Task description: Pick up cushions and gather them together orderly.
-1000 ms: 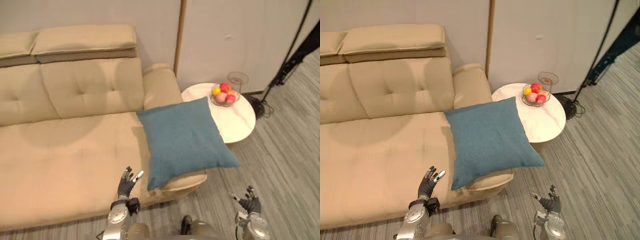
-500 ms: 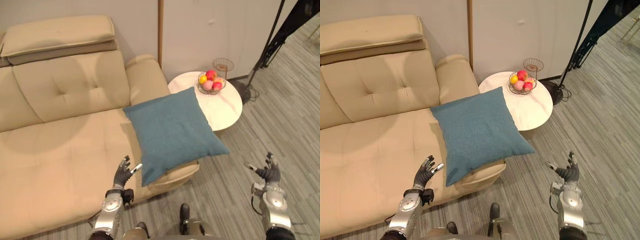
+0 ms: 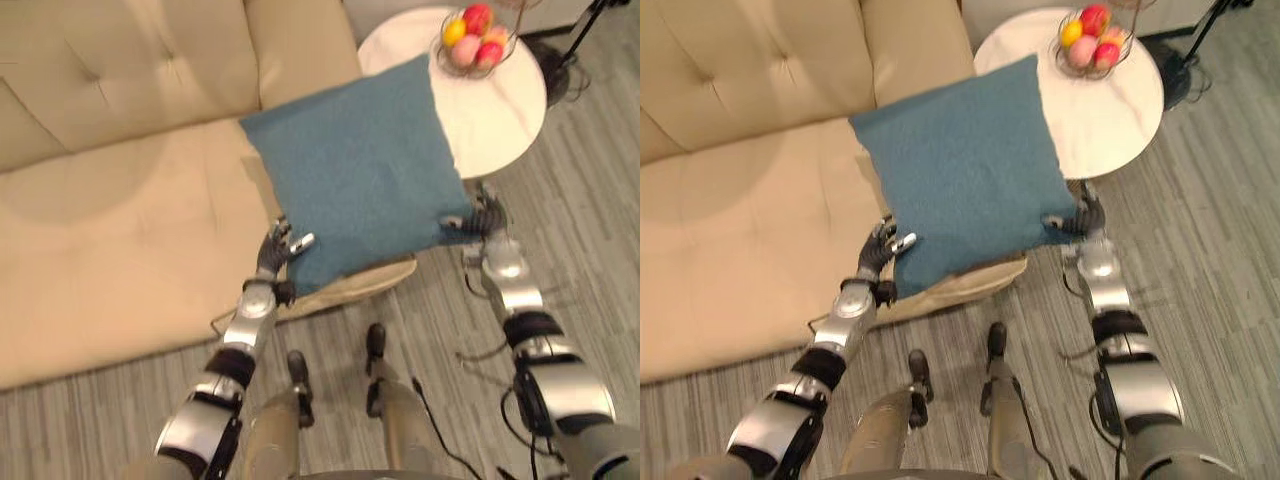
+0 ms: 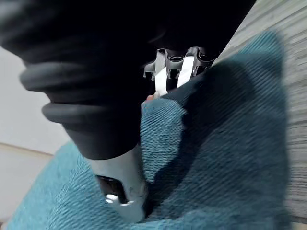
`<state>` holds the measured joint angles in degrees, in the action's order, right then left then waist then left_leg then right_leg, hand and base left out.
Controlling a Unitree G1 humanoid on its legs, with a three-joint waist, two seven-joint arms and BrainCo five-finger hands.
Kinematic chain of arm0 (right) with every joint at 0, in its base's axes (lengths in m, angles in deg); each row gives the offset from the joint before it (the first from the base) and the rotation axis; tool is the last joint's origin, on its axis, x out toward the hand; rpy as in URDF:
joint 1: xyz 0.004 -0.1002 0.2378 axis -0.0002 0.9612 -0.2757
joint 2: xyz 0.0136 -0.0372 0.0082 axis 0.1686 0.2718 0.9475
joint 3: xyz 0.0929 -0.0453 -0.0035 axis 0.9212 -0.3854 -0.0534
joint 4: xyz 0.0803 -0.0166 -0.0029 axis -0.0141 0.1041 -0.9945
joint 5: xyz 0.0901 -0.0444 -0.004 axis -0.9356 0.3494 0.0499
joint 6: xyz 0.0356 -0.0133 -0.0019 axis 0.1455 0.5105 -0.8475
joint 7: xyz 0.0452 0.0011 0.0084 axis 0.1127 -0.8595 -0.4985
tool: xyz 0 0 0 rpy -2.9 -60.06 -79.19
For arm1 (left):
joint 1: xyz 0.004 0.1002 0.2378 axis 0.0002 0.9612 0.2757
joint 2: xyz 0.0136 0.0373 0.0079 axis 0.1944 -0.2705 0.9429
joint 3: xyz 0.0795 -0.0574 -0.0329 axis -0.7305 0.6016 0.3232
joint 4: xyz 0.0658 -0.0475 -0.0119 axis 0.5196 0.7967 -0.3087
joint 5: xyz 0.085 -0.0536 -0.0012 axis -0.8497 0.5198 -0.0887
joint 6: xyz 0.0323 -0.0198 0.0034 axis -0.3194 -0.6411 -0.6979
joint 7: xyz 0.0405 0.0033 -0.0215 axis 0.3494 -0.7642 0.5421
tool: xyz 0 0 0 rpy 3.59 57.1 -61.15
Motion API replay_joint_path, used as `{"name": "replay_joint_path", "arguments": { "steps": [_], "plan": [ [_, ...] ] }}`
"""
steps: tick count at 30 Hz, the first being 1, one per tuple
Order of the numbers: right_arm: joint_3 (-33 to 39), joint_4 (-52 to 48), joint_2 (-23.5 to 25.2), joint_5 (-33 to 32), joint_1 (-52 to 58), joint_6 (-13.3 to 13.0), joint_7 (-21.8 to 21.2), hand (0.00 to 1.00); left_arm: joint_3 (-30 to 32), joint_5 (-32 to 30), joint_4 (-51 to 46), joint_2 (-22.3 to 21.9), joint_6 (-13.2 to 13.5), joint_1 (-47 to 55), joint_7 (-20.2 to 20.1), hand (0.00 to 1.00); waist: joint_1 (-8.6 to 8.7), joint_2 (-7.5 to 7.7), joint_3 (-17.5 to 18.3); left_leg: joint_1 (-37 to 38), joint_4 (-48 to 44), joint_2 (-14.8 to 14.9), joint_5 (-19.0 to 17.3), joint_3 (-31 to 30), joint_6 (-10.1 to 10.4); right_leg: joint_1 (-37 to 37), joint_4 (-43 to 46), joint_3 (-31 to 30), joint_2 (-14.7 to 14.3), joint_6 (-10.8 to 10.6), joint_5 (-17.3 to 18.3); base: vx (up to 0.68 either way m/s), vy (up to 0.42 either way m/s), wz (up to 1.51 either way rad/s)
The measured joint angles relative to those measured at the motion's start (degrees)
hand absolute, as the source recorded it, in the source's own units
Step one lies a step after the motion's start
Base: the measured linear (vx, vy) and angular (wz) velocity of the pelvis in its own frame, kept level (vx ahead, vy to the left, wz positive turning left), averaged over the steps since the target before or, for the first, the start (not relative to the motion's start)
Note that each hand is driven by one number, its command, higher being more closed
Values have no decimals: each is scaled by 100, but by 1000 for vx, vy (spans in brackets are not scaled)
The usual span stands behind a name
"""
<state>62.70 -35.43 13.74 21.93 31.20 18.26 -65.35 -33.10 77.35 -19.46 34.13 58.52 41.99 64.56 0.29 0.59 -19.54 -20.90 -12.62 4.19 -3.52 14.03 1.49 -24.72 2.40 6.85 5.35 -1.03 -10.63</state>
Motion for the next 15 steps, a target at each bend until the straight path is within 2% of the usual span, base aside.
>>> {"name": "replay_joint_path", "arguments": {
  "steps": [2,3,8,13,15],
  "plan": [
    [-109,225,0,-44,-445,20,89,0,-2,84,260,-8,2,-417,97,0,-34,-2,-119,-140,-61,-14,29,-38,-38,-79,-31,4,23,-6,-72,-83,-2,16],
    [-195,381,8,-96,-816,52,180,100,-3,145,546,-12,0,-847,159,100,-38,-12,-274,-242,-117,-27,57,-92,-54,-103,-79,29,54,-4,-147,-85,2,17],
    [-511,635,13,-438,-1462,108,340,100,-30,506,1093,-32,-4,-1705,224,100,61,-15,-348,-656,-115,-111,201,-223,-111,-400,-157,63,139,-16,-303,-84,-5,19],
    [-867,471,-97,-586,-1460,88,351,100,-43,815,949,14,66,-1730,333,100,95,-38,-381,-659,63,-107,321,-254,-40,-459,-162,63,115,-6,-312,-22,-41,3],
    [-995,26,-170,-618,-1292,61,352,100,-183,863,622,179,94,-1721,394,100,108,-38,-424,-648,70,-94,359,-258,-3,-453,-198,58,72,1,-317,18,-56,-3]
  ]
}}
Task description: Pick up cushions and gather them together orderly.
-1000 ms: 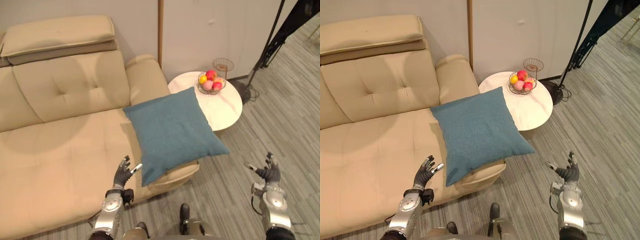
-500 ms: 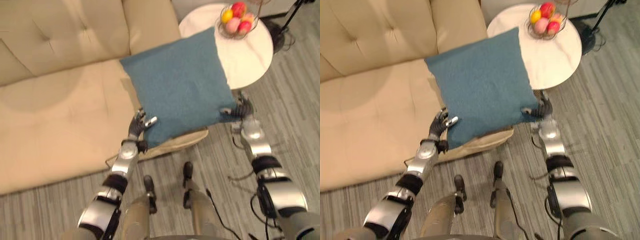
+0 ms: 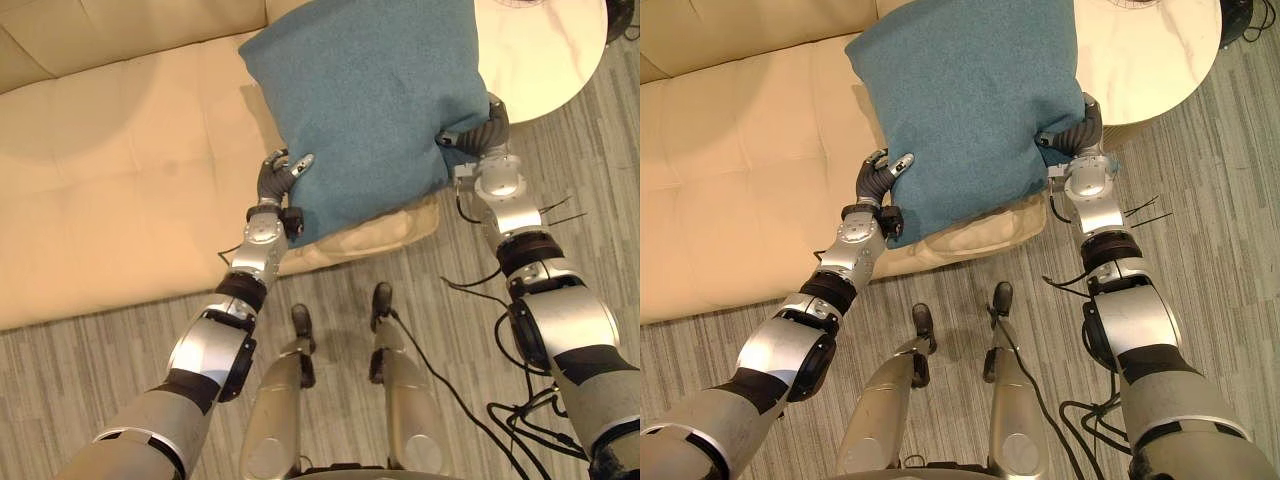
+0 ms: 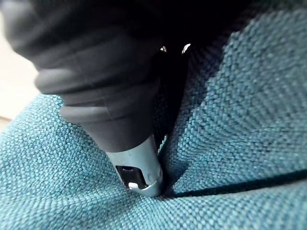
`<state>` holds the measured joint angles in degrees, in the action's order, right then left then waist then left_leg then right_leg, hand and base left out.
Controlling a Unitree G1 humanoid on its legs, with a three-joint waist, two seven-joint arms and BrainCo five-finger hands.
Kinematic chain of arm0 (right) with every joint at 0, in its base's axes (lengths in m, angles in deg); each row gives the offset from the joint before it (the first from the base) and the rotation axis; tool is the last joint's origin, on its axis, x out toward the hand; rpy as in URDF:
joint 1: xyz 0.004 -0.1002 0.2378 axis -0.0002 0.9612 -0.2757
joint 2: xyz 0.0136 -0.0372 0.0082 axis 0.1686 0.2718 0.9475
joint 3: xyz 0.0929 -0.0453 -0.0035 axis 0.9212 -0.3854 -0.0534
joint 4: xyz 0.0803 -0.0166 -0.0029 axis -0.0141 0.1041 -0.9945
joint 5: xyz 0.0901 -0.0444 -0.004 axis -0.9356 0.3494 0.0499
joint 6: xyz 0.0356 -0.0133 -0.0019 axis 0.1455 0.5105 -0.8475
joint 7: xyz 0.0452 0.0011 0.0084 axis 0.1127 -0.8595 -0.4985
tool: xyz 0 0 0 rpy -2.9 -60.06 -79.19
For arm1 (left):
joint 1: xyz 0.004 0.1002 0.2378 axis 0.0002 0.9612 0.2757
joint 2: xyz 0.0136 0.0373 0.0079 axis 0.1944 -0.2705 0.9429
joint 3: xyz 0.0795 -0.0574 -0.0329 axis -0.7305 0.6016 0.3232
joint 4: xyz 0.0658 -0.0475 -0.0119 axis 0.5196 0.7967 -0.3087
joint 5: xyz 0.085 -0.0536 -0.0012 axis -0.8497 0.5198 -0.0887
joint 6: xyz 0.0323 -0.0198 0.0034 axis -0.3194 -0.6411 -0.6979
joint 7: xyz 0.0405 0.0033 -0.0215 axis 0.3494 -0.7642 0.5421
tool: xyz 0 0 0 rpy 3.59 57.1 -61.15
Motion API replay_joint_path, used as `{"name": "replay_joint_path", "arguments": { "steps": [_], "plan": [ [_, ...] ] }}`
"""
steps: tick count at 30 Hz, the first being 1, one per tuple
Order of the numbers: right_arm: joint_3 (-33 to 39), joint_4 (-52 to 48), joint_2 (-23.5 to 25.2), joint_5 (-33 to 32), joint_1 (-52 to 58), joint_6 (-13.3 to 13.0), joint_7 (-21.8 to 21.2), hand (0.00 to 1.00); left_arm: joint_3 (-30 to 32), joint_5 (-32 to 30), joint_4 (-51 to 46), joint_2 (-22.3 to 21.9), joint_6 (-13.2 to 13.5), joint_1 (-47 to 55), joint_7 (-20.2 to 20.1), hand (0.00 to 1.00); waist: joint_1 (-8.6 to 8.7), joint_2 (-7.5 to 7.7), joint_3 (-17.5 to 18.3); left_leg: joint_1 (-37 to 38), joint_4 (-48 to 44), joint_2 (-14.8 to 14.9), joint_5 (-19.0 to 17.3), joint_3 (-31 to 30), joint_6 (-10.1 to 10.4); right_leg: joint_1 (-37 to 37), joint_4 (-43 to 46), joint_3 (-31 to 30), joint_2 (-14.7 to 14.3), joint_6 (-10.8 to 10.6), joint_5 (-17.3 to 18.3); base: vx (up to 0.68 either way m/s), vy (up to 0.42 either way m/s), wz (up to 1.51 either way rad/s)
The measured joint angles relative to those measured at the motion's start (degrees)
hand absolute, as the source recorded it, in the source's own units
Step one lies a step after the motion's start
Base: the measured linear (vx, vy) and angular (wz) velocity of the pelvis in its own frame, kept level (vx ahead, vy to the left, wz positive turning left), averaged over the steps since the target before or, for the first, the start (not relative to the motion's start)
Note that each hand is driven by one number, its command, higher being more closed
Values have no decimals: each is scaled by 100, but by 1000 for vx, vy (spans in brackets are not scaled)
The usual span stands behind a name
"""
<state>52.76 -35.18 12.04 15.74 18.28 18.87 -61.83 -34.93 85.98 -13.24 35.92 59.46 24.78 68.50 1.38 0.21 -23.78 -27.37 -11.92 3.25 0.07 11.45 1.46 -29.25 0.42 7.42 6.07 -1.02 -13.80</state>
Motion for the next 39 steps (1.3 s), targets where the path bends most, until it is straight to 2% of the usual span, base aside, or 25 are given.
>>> {"name": "replay_joint_path", "arguments": {
  "steps": [4,7,10,12,17,18,19,21,22,26,29,30,31,32,33,34,35,37,38,39],
  "plan": [
    [0,-1131,-55,3,919,-91,0,100,-24,66,-916,244,1,325,66,100,1,1,-1,140,44,81,2,-17,19,213,-181,15,-66,23,-18,58,-54,-3],
    [14,-2189,-35,20,1941,-142,0,100,-51,0,-1943,428,32,954,78,100,2,2,0,421,206,90,-12,-20,39,479,-325,-37,-111,19,-11,91,-24,-2],
    [41,-3183,70,69,2903,-169,0,100,-68,-188,-2857,447,41,1768,87,100,6,3,3,632,239,91,-78,-18,97,756,-484,-58,-166,14,-8,87,-13,-3],
    [77,-3989,273,263,3690,-169,-1,100,-68,-280,-3596,428,43,2624,99,100,6,4,17,942,345,89,-107,-19,109,1069,-592,-108,-187,-3,15,97,12,-2],
    [77,-5362,745,549,4989,-169,-57,100,-66,-399,-4738,342,47,4272,95,100,-64,0,133,1516,509,86,-164,-25,127,1582,-600,-105,-198,-18,167,52,6,1],
    [77,-5448,831,592,5126,-175,-73,100,-66,-402,-4861,295,47,4502,89,100,-70,5,267,1524,543,82,-165,-26,127,1580,-600,-105,-196,-29,192,63,21,5],
    [74,-5690,1085,651,5564,-180,-106,100,-66,-419,-5171,140,49,5183,74,100,-118,-11,728,1589,629,76,-199,-37,159,1609,-601,-104,-196,-47,280,68,20,2],
    [66,-5899,1208,667,5874,-196,-166,100,-67,-445,-5404,62,53,5592,59,100,-215,-11,966,1694,661,84,-211,-16,150,1688,-601,-118,-209,-50,314,96,15,-2],
    [10,-6070,1278,690,6158,-272,-252,100,-66,-489,-5676,-30,143,6063,46,100,-257,-30,1181,1934,752,80,-214,-24,152,1885,-599,-103,-209,-74,373,94,11,1],
    [-154,-6071,1317,690,6194,-423,-309,100,-63,-564,-5856,-41,283,6430,46,100,-328,-29,1365,2187,799,62,-217,-7,148,2065,-504,-123,-184,-93,420,15,12,0],
    [-249,-6068,1316,702,6192,-425,-308,100,-63,-569,-5861,-42,283,6501,46,100,-386,-31,1364,2231,700,71,-227,-87,130,1951,146,-118,-84,-172,715,-83,32,14],
    [-256,-6060,1311,704,6194,-424,-308,100,-72,-569,-5856,-43,277,6505,44,100,-351,-41,1359,2156,573,74,-266,-218,60,1788,637,-203,-66,-339,911,-133,14,39],
    [-255,-6054,1309,704,6194,-424,-307,100,-73,-569,-5854,-43,277,6504,43,100,-352,-49,1360,2111,513,82,-272,-295,40,1716,860,-320,-55,-391,1017,-133,0,79],
    [-255,-6045,1310,705,6195,-424,-302,100,-72,-568,-5824,-12,277,6457,37,100,-294,-43,1363,1974,361,69,-231,-469,-39,1484,1799,-638,51,-289,1546,-80,-3,123],
    [-260,-5955,1320,706,6176,-433,-302,100,-69,-568,-5770,-5,275,6413,37,100,-239,-38,1368,1884,179,-13,-198,-811,-34,1401,2898,-752,113,-270,2104,-51,-59,133],
    [-267,-5885,1328,705,6164,-436,-302,100,-69,-568,-5768,3,275,6421,37,100,-256,-9,1389,1836,137,-53,-156,-935,-10,1418,3212,-801,120,-356,2282,-45,-145,136],
    [-293,-5728,1329,705,6091,-442,-301,100,-65,-566,-5768,32,276,6423,37,100,-330,18,1471,1632,66,-137,-52,-1201,28,1576,3288,-914,99,-386,2541,-89,-209,107],
    [-310,-5526,1298,703,5838,-444,-300,100,-59,-561,-5769,20,279,6414,39,100,-477,-52,1616,1196,207,-177,270,-1533,163,1666,2468,-862,30,-357,2707,-152,-191,93],
    [-312,-5462,1212,704,5686,-444,-300,100,-59,-553,-5765,-73,277,6413,39,100,-566,-271,1615,964,425,-41,555,-1743,276,1684,1945,-685,-104,-304,2584,-212,-166,78],
    [-318,-5300,1160,702,5613,-445,-300,100,-72,-553,-5766,-140,271,6440,39,100,-579,-470,1607,873,681,118,844,-1989,403,1688,1717,-445,-286,-204,2403,-235,-161,70]
  ]
}}
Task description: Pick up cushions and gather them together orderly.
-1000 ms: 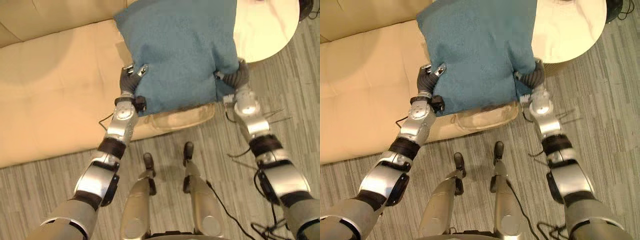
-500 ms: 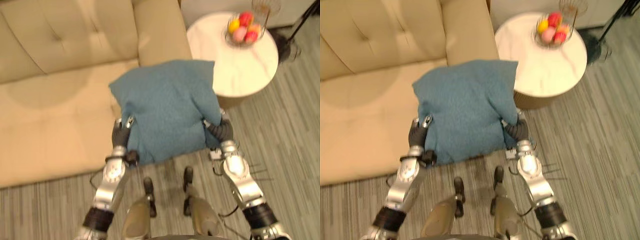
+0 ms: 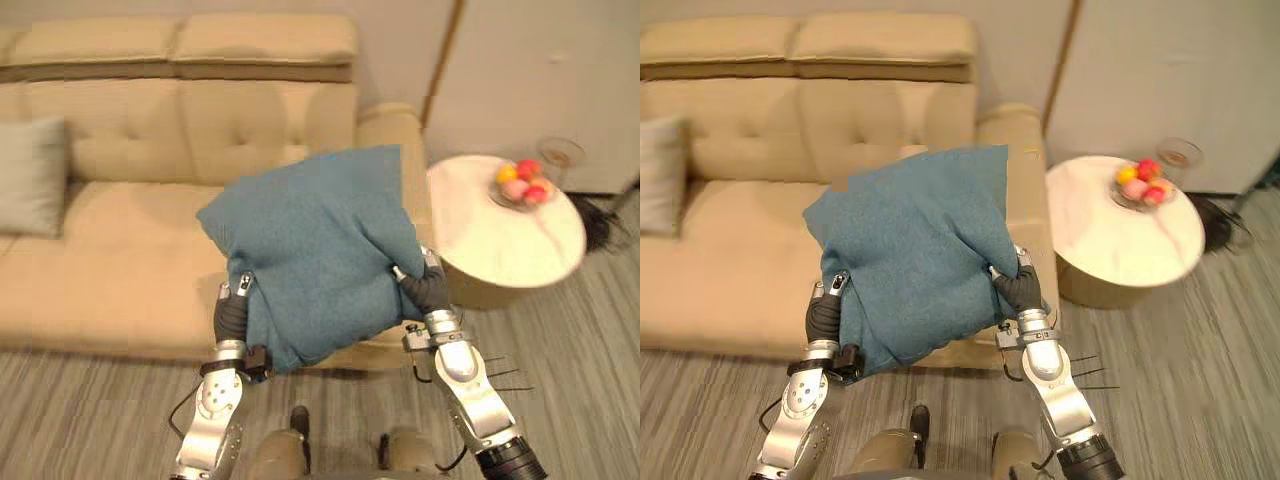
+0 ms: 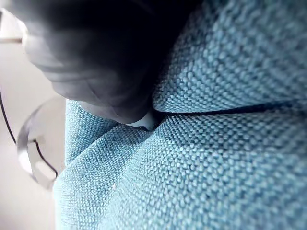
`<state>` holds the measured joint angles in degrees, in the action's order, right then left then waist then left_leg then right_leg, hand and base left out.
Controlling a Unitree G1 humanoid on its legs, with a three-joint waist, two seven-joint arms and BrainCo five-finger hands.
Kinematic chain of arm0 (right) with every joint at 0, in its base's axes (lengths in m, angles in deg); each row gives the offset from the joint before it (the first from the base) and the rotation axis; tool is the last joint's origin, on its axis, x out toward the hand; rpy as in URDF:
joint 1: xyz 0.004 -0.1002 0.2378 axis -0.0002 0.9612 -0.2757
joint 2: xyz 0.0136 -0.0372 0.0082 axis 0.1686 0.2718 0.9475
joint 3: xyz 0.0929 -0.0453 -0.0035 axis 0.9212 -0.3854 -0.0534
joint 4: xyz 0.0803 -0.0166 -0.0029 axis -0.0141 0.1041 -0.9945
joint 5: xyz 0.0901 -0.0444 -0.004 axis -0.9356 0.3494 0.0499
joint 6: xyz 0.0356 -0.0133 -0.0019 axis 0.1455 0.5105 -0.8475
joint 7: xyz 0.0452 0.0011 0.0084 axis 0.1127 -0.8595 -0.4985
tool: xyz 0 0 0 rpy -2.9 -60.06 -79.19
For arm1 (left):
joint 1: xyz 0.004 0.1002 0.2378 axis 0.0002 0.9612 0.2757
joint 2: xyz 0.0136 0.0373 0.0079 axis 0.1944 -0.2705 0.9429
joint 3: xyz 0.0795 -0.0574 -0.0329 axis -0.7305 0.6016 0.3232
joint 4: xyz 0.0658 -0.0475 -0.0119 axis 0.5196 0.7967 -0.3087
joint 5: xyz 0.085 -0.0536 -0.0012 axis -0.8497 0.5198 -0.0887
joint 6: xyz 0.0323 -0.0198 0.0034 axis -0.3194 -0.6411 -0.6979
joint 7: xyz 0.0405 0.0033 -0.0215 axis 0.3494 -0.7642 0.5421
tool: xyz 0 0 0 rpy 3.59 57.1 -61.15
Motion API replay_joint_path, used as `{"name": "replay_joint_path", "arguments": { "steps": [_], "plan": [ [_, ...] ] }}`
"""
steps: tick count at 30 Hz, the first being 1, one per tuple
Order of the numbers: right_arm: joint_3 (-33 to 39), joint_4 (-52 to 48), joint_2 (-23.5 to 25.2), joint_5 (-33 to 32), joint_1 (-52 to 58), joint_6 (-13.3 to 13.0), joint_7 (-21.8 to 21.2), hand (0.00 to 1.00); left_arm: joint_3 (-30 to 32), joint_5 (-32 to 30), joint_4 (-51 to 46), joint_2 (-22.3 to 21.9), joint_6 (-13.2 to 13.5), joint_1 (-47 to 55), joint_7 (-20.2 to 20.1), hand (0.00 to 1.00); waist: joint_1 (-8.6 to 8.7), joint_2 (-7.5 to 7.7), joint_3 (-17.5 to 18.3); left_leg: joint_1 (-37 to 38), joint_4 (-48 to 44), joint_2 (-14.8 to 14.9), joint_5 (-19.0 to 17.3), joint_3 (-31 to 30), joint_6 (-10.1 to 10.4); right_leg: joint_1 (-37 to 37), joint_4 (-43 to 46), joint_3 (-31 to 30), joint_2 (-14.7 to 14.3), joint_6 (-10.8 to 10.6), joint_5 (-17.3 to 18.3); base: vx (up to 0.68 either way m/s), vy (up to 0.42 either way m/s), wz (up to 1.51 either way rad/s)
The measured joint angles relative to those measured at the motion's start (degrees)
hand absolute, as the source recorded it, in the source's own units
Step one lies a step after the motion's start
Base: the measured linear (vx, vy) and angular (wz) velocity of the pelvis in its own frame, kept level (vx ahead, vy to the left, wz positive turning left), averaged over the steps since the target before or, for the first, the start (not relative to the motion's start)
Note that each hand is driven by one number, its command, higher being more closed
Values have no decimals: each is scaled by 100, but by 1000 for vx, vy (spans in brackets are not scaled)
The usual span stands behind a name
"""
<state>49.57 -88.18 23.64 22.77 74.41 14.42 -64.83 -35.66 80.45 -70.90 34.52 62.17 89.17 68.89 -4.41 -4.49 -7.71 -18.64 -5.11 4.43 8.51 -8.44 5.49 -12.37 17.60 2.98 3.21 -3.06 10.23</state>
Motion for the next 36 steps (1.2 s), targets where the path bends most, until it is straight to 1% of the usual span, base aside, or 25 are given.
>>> {"name": "replay_joint_path", "arguments": {
  "steps": [1,2,3,4,5,6,7,8,9,10,12,13,15,20,23,25,27,28,29,31,32,33,34,35,36],
  "plan": [
    [-11,127,2,0,-20,1,1,100,0,16,0,-5,-6,8,0,100,-18,-41,1,16,153,72,158,-51,82,-14,21,94,-70,66,-43,-263,-188,73],
    [-16,356,-1,0,-45,3,2,100,0,64,-5,-8,-13,4,-1,100,-1,-51,4,74,537,155,638,51,281,-36,51,271,-126,169,-94,-296,-156,61],
    [0,426,-33,2,-50,23,4,100,-22,111,-8,-16,-15,3,-11,100,30,-45,7,120,812,189,841,338,563,-88,42,472,-81,277,-148,-305,-125,72],
    [28,429,-93,5,-31,28,12,100,-96,180,-7,-37,-29,-5,-18,100,69,-23,-2,23,445,212,405,938,316,-115,42,623,17,287,-201,-276,-28,76],
    [95,427,-103,6,38,28,48,100,-218,184,-6,-32,-33,-15,-61,100,146,126,-26,-83,-221,78,-30,1562,-296,-192,22,723,286,260,-299,-181,-3,75],
    [124,426,-104,6,87,28,74,100,-241,184,-6,-32,-33,-14,-115,100,226,195,-45,-56,-546,29,-160,1768,-429,-203,-5,752,418,225,-346,-218,-10,83],
    [170,391,-109,6,187,28,84,100,-274,183,-6,-77,-32,-15,-171,100,339,230,-45,136,-881,59,-533,1973,-324,-188,-121,799,576,200,-406,-205,39,55],
    [205,334,-110,6,250,28,84,100,-291,185,-3,-89,-27,-17,-230,100,366,197,-29,443,-750,74,-863,1962,-205,-201,-231,775,605,143,-478,-192,72,32],
    [223,319,-108,7,277,28,84,100,-292,185,8,-84,-27,-17,-248,100,359,164,-10,607,-580,93,-998,1942,-201,-198,-286,773,601,91,-504,-138,139,10],
    [269,304,-50,11,341,28,84,100,-307,185,61,-69,-28,-56,-257,100,367,185,2,743,-293,41,-1011,1935,-204,-169,-365,734,640,42,-553,-96,116,8],
    [342,185,16,116,468,29,79,100,-352,185,142,-61,-29,-42,-257,100,356,205,16,723,-403,-50,-1052,1948,-304,39,-661,769,681,-83,-853,-103,125,10],
    [347,157,28,147,474,29,79,100,-352,185,143,-61,-29,-33,-257,100,351,201,17,710,-467,-68,-1086,1948,-350,86,-716,766,697,-127,-886,-117,176,6],
    [347,83,77,180,478,29,78,100,-352,181,142,-49,-24,-25,-257,100,335,200,31,666,-601,-103,-1164,1943,-449,240,-967,740,699,-120,-1015,-88,146,8],
    [354,-98,101,181,489,31,78,100,-351,178,114,-44,-25,-5,-258,100,333,245,136,473,-786,-104,-1202,1948,-493,238,-1179,709,692,-126,-1034,-30,62,4],
    [357,-97,107,223,503,38,78,100,-349,170,108,-45,-32,30,-259,100,339,292,136,419,-1145,-240,-1505,1946,-604,108,-666,637,886,-219,-797,27,90,1],
    [356,-97,106,265,534,39,77,100,-349,168,81,-51,-34,95,-261,100,396,310,138,474,-1201,-377,-1626,1876,-681,-38,-14,584,1044,1,-626,52,51,15],
    [358,-43,121,336,531,39,75,100,-340,165,34,-54,-37,110,-262,100,404,327,132,593,-1222,-495,-1727,1787,-833,-623,1262,321,1194,188,-722,148,73,20],
    [358,72,180,365,531,39,64,100,-324,163,5,-44,-41,144,-261,100,427,315,120,717,-1205,-477,-1761,1692,-893,-904,1725,281,1147,275,-616,185,38,26],
    [358,154,221,379,523,39,42,100,-321,163,-6,-41,-40,176,-261,100,437,331,123,798,-1205,-437,-1808,1603,-959,-979,1681,326,969,175,-429,175,-15,29],
    [358,161,198,388,481,38,-10,100,-320,164,-5,-36,-39,180,-260,100,497,366,66,954,-1083,-440,-1850,1494,-930,-1028,982,304,674,113,-375,217,-51,29],
    [361,161,189,387,473,38,-16,100,-318,164,-6,-35,-37,177,-261,100,552,378,59,1012,-1017,-452,-1866,1444,-903,-1037,458,332,532,37,-476,307,-98,35],
    [365,162,187,386,473,38,-21,100,-315,164,-4,-36,-38,178,-261,100,610,426,38,1158,-879,-495,-1904,1413,-833,-1024,-304,331,402,-32,-798,363,-129,46],
    [375,162,182,385,490,38,-27,100,-317,161,-1,-34,-39,179,-261,100,704,487,32,1287,-848,-569,-1974,1328,-729,-954,-921,326,366,-15,-1074,395,-146,42],
    [384,162,179,384,516,38,-29,100,-318,155,0,-32,-39,179,-262,100,734,552,34,1369,-853,-624,-2048,1301,-672,-928,-1052,318,393,68,-1130,374,-177,49],
    [425,162,157,373,593,38,-40,100,-334,120,30,-79,-61,181,-276,100,799,567,44,1493,-1002,-651,-2293,1198,-548,-903,-896,299,382,317,-1570,318,-166,33]
  ]
}}
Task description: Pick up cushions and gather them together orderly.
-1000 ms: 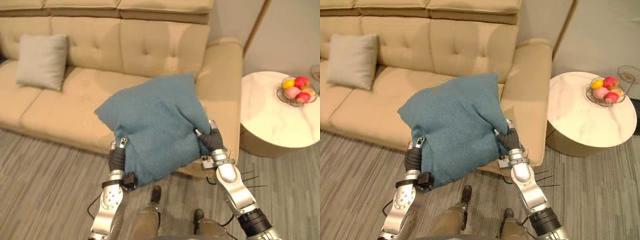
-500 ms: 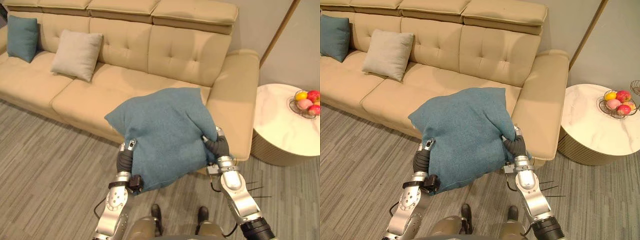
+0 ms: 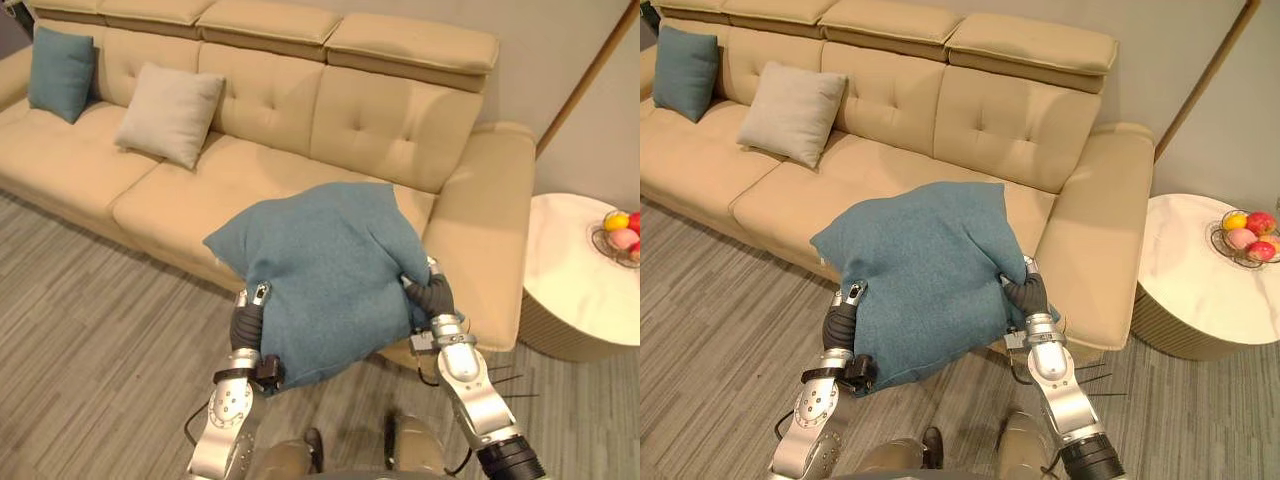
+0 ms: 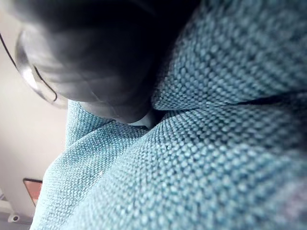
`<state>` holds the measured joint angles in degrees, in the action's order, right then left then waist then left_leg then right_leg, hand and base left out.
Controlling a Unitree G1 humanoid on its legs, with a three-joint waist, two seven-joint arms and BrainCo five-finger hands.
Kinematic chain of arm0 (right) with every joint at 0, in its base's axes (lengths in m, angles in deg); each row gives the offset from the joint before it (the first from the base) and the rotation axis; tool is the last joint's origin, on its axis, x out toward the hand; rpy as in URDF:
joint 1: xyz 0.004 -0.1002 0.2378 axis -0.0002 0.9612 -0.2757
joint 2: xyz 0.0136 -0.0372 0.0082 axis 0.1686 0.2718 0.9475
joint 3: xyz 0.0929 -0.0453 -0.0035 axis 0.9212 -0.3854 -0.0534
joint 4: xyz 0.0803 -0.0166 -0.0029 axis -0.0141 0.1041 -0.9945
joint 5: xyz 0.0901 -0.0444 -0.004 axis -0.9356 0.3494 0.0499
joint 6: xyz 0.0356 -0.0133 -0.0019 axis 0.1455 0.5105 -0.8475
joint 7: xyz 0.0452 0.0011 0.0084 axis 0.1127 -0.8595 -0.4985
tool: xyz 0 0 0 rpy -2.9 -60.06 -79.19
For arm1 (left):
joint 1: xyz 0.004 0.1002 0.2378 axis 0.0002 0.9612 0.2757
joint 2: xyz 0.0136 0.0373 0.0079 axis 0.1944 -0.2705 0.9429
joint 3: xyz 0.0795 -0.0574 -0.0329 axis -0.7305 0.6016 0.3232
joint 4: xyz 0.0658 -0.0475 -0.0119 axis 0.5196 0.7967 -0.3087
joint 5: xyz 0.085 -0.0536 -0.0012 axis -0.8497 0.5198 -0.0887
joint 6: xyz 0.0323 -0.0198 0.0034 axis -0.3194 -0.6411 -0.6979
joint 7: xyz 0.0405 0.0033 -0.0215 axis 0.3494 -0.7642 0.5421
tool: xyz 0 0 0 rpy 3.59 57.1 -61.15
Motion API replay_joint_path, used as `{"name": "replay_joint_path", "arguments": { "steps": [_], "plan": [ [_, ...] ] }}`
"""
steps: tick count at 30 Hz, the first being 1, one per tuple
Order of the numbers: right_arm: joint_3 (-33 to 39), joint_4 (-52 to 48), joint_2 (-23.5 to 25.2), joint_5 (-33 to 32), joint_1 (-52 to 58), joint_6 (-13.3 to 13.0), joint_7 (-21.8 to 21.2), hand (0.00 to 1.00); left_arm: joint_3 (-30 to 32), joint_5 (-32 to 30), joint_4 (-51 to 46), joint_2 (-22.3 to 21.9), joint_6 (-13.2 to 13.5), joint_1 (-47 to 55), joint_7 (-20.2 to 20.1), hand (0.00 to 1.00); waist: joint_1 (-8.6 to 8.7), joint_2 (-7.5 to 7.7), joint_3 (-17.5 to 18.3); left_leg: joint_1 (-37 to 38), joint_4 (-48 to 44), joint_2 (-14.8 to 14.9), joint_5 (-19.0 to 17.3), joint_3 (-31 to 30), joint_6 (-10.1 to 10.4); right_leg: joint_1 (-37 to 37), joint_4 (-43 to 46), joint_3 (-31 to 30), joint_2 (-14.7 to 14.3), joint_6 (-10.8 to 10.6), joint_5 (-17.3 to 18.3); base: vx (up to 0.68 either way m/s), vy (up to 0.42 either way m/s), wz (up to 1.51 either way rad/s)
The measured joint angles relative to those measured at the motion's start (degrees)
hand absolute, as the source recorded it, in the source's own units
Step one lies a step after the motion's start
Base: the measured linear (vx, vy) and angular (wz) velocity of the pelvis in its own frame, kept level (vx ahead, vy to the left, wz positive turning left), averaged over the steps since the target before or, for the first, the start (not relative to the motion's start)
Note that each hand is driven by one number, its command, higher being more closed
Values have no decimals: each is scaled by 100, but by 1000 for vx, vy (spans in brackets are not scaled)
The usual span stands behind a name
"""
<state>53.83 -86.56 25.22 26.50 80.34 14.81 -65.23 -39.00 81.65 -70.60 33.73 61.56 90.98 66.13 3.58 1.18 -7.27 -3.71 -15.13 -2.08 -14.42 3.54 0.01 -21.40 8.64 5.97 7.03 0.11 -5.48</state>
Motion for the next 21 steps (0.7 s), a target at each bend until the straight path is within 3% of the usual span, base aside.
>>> {"name": "replay_joint_path", "arguments": {
  "steps": [1,2,3,5,7,8,9,11,13,15,16,18,19,20,21],
  "plan": [
    [27,0,-6,-1,48,0,-7,100,-10,-20,10,-38,-13,13,-16,100,15,-64,33,43,-55,62,-116,-50,79,-10,162,59,-23,49,-99,419,-200,24],
    [80,-3,1,-2,176,1,-40,100,-12,-86,67,-120,-17,50,-98,100,0,-264,161,77,-197,318,-264,-31,313,1,341,220,-160,114,-14,462,-160,11],
    [127,-11,2,-8,216,2,-78,100,-13,-139,97,-171,-17,29,-124,100,18,-435,228,-183,-892,584,-320,-38,694,99,307,351,-384,211,152,477,-162,0],
    [157,-90,-7,-24,287,16,-78,100,-2,-138,140,-248,-26,29,-176,100,-35,-497,206,-690,-2484,1065,-54,93,1051,476,164,375,-739,337,243,493,-171,-24],
    [217,-369,-9,-30,513,39,-76,100,0,-136,190,-323,-58,66,-230,100,-170,-518,179,-956,-3705,1540,7,439,935,960,130,272,-981,520,456,461,-99,-49],
    [247,-666,-5,-29,650,42,-75,100,0,-136,188,-323,-57,74,-233,100,-212,-499,178,-1104,-4050,1695,-137,731,690,1168,131,156,-1000,538,628,402,-22,-58],
    [278,-954,-5,-28,729,40,-75,100,7,-137,161,-326,-53,72,-234,100,-225,-489,183,-1231,-3992,1758,-297,965,421,1299,134,-30,-970,543,738,401,-15,-54],
    [303,-1168,1,-27,724,35,-75,100,25,-139,120,-338,-43,53,-236,100,-292,-468,177,-1342,-3402,1750,-407,1055,238,1442,109,-343,-883,472,818,363,49,-77],
    [357,-1154,4,-28,683,19,-75,100,27,-188,120,-388,-39,15,-240,100,-305,-462,172,-1433,-2512,1643,-398,740,281,1615,60,-630,-783,429,853,312,136,-76],
    [360,-905,9,-28,604,13,-76,100,46,-219,128,-424,-46,15,-239,100,-330,-465,175,-1393,-1165,1418,-149,-67,669,1812,7,-940,-696,400,866,323,305,-90],
    [361,-827,8,-28,597,12,-75,100,48,-245,128,-420,-47,15,-238,100,-324,-465,175,-1327,-860,1383,-58,-223,766,1856,13,-998,-673,315,892,298,365,-99],
    [366,-602,4,-28,600,5,-76,100,45,-300,150,-431,-57,28,-238,100,-337,-581,246,-1061,-109,1429,831,-457,695,1939,5,-1289,-729,-62,1053,223,345,-104],
    [377,-399,66,-22,564,-9,-88,100,36,-305,248,-394,-57,-7,-238,100,-342,-692,320,-944,-13,1510,1164,-451,930,1952,-44,-1495,-804,-287,1194,225,412,-103],
    [381,-176,305,-20,558,11,-88,100,68,-307,416,-283,-94,-102,-232,100,-272,-462,346,-851,-10,1307,1162,-203,791,1896,-37,-1650,-580,-427,1104,208,397,-94],
    [381,-147,360,-19,561,11,-88,100,84,-306,416,-240,-95,-99,-232,100,-276,-375,347,-767,73,1266,1119,-42,724,1866,-48,-1743,-483,-449,1112,130,301,-87]
  ]
}}
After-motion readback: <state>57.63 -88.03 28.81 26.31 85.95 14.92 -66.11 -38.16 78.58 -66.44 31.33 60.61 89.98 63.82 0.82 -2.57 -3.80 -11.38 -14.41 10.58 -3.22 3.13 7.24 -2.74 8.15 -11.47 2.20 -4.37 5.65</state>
